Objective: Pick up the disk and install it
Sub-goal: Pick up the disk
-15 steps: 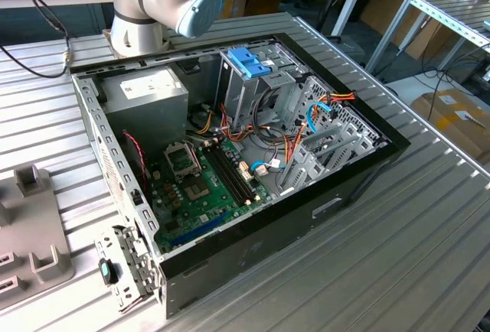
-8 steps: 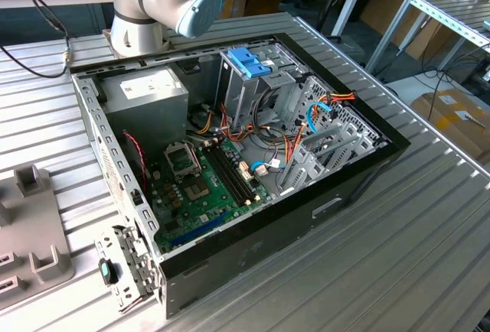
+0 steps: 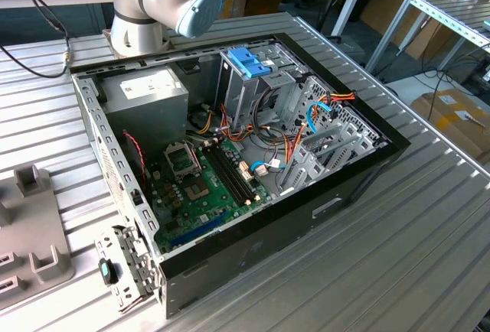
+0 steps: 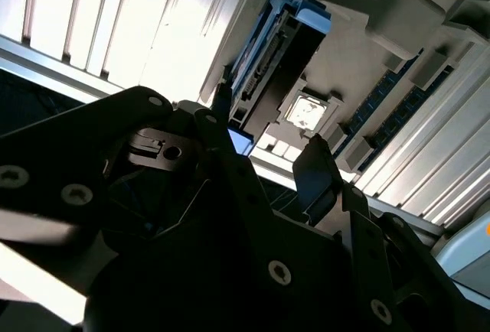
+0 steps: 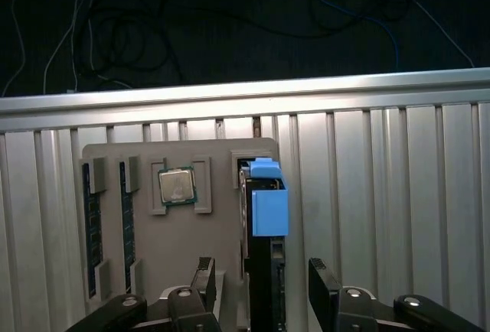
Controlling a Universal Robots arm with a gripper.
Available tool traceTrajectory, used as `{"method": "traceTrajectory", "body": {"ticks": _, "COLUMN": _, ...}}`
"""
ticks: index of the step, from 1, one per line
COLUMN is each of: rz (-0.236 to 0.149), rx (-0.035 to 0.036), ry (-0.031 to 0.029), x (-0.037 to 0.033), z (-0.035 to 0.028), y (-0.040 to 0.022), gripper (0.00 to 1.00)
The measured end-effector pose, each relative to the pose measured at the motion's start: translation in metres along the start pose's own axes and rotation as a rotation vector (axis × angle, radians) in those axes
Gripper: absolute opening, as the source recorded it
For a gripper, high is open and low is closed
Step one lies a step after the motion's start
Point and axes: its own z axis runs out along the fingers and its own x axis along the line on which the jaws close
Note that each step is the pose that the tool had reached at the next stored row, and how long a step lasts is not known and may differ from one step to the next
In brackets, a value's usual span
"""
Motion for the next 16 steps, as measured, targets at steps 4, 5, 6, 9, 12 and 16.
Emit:
{"method": "traceTrajectory", "body": {"ticks": 4, "rz": 0.0, "rx": 0.0001, "ry": 0.0, "x": -0.0001, "z": 0.0067, "y": 0.0002, "gripper": 0.6}}
{"method": "traceTrajectory", "body": {"ticks": 5, "rz": 0.0, "rx": 0.0, "ry": 0.0, "x": -0.0002, "z": 0.0086, "y": 0.0002, "gripper": 0.6}}
{"method": "traceTrajectory", "body": {"ticks": 6, "rz": 0.0, "rx": 0.0001, "ry": 0.0, "x": -0.0002, "z": 0.0113, "y": 0.0003, "gripper": 0.6}}
{"method": "traceTrajectory", "body": {"ticks": 9, "rz": 0.0, "rx": -0.0001, "ry": 0.0001, "x": -0.0004, "z": 0.0185, "y": 0.0005, "gripper": 0.6}}
{"method": "traceTrajectory", "body": {"ticks": 12, "rz": 0.0, "rx": 0.0, "ry": 0.0001, "x": -0.0005, "z": 0.0263, "y": 0.0007, "gripper": 0.6}}
{"method": "traceTrajectory", "body": {"ticks": 16, "rz": 0.0, "rx": -0.0002, "ry": 0.0001, "x": -0.0006, "z": 0.0327, "y": 0.0009, "gripper": 0.6}}
